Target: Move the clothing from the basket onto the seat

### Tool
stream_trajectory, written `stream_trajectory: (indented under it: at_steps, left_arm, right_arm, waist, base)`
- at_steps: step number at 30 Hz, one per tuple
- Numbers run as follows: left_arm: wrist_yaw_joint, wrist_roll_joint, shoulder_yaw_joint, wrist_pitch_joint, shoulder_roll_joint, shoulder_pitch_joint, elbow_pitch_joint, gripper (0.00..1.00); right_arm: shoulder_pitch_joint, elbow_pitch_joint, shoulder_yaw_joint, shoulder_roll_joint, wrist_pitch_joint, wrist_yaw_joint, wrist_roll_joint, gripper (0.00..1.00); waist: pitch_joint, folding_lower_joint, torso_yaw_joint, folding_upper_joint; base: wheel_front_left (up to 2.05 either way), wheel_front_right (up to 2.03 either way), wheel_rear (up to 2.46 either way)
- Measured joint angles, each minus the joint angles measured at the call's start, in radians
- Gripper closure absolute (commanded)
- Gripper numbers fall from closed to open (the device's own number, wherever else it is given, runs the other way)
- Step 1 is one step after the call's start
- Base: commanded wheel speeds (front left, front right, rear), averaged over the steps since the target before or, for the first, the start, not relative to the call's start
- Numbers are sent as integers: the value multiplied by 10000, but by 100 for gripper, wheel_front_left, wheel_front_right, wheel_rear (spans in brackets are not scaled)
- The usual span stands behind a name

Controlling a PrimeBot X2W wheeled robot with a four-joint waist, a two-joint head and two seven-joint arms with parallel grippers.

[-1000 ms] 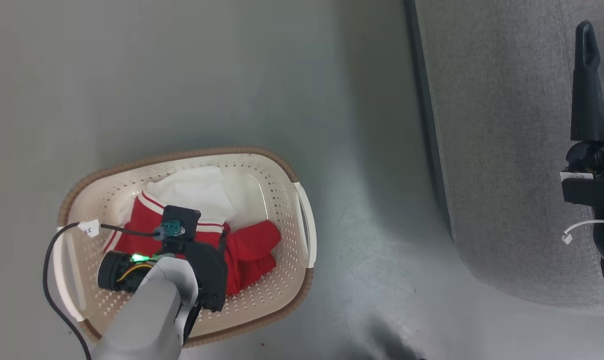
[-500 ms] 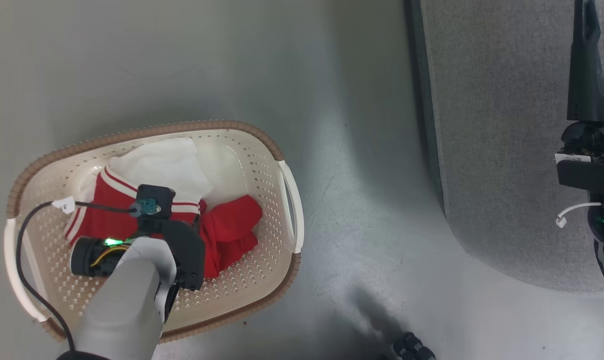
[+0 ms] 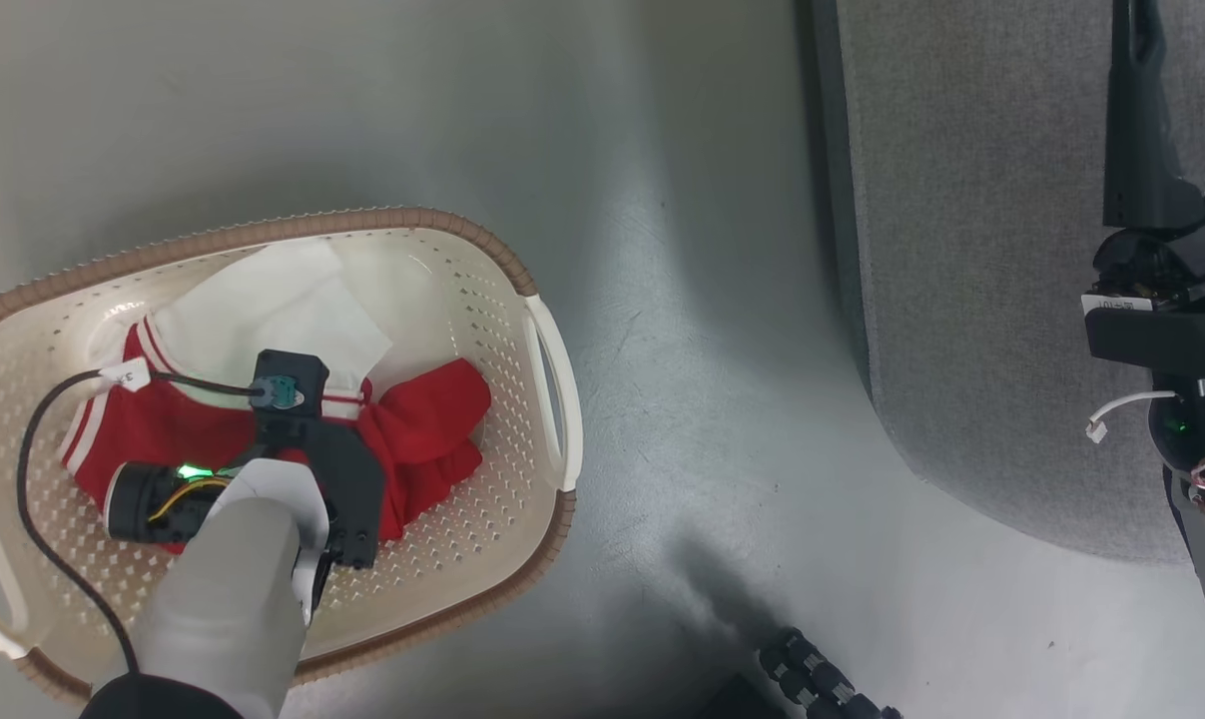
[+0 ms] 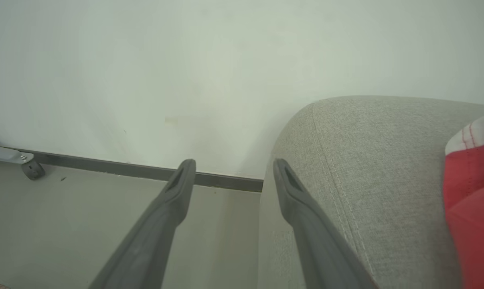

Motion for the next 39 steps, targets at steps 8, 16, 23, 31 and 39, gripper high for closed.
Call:
stream_trajectory:
  at_steps: [8,16,23,31,39]
  left_arm:
    - [205,282,-337,619,-109,-147,435,72]
    - [111,276,-320,564,-182,-150,424,100]
    - [-173,79,-207,205,-224,-147,426,100]
    - [-727,-109,-10,-483,-282,-53,380,100]
    - [-1220,-199,2,-1292,-420,325,190,100]
  right_arm:
    - [-131,205,52,13,0,0,0,0]
    - [-140,364,48,15,0,0,0,0]
    - [-144,610,42,98,0,0,-4,0]
    - [-155,951,-105,138,0,0,-4,0]
    - [-70,1352,-324,86,0,0,-4,0]
  waist:
    - [60,0,-69,-2]
    - [-25,-1,-22,-2]
    - [-271,-1,54,-2]
    - [-884,-2,204,-1]
    - [-1759,-2,451,-1]
  base:
    - [0,0,0]
    - [0,0,0]
    - [0,0,0]
    - [0,0,0]
    - [0,0,0]
